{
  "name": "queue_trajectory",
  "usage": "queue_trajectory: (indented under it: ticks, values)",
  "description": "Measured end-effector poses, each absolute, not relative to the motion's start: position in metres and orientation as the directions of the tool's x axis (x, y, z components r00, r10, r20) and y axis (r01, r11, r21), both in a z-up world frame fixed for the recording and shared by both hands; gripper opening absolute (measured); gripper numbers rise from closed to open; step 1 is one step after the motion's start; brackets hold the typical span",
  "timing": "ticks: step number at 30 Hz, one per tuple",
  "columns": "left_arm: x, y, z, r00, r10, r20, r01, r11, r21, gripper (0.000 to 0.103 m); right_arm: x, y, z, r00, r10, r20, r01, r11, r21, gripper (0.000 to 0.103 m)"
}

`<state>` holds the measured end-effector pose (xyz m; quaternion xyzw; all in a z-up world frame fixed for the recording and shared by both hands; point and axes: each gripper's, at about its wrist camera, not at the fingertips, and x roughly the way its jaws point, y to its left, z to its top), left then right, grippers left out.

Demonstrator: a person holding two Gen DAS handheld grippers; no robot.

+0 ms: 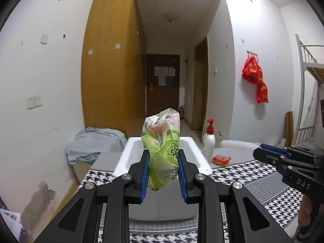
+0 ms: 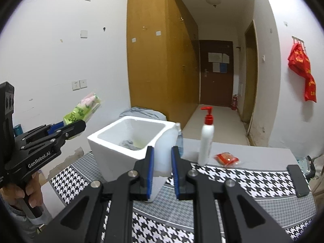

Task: Organize soft objects
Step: 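Carry the foam roll and green packet with both grippers toward the foam box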

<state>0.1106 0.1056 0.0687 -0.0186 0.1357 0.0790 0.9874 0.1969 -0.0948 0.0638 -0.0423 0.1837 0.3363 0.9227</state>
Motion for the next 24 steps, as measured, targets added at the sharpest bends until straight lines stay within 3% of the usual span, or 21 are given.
queue_trajectory:
  ticks: [24]
  values:
    - [0.089, 0.16, 0.056, 0.918, 0.26, -0.301, -0.28, 0.96, -0.027, 0.027, 0.211, -0.011, 0.063, 0.653, 0.633, -0.416, -0.684, 0.729, 0.034, 0.02]
